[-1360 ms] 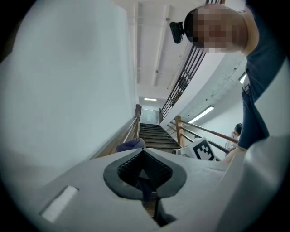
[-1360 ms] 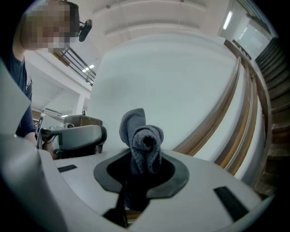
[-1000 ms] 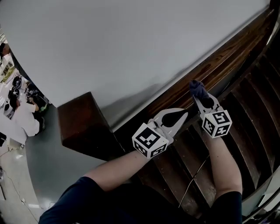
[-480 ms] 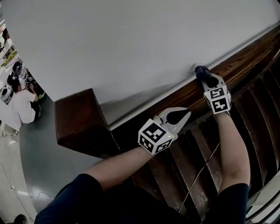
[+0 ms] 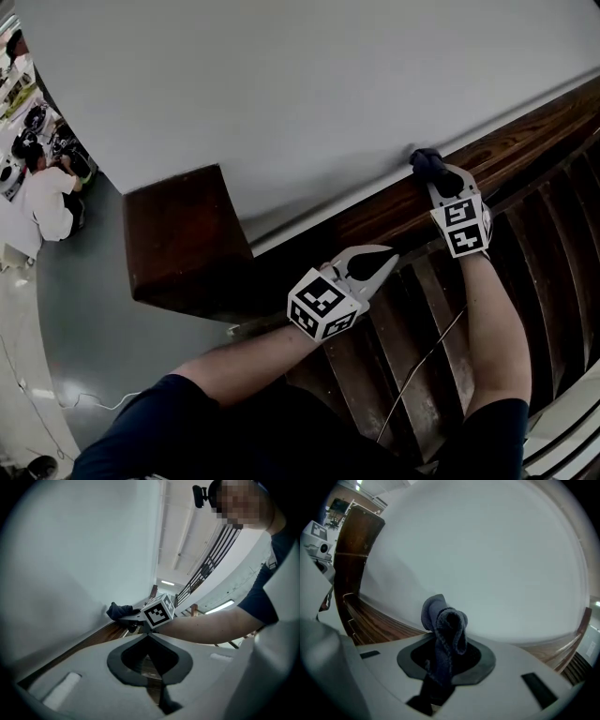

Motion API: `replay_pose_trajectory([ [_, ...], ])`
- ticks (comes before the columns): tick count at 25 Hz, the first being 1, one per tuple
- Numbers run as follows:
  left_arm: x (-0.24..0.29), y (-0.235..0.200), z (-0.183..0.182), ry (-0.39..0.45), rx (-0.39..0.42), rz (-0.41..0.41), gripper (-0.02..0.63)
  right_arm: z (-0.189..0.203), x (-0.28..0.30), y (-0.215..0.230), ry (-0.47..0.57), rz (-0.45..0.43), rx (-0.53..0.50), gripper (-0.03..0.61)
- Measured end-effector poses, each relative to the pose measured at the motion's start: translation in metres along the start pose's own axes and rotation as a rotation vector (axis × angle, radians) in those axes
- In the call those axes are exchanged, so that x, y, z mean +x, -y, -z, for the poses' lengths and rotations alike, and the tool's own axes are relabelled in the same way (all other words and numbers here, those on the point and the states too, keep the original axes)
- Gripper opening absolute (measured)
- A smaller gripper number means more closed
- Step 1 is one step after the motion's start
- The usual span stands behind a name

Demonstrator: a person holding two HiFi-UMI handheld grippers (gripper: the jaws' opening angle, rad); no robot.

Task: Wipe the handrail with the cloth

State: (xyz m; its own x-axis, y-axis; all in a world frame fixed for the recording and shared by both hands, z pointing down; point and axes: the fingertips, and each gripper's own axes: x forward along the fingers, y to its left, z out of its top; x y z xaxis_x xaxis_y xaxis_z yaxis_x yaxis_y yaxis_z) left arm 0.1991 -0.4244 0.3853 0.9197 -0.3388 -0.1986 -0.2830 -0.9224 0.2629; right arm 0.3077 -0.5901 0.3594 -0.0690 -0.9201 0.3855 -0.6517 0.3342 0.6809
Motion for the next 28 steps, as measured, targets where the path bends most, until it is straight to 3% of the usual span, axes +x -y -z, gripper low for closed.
replay_pose_trajectory([
  [12, -0.069, 0.013, 0.049, -0.094, -0.032, -0.002, 0.002, -0.027, 0.005, -0.123, 0.023, -0.138, -0.060, 0.094],
  [18, -0.113, 0.018, 0.055, -0.127, -0.018, 0.003, 0.002, -0.045, 0.004, -0.203, 0.045, -0.262, -0.076, 0.094],
  [28, -0.177, 0.015, 0.065, -0.168, 0.010, -0.038, 0.002, -0.066, 0.003, -0.306, 0.071, -0.390, -0.058, 0.094],
])
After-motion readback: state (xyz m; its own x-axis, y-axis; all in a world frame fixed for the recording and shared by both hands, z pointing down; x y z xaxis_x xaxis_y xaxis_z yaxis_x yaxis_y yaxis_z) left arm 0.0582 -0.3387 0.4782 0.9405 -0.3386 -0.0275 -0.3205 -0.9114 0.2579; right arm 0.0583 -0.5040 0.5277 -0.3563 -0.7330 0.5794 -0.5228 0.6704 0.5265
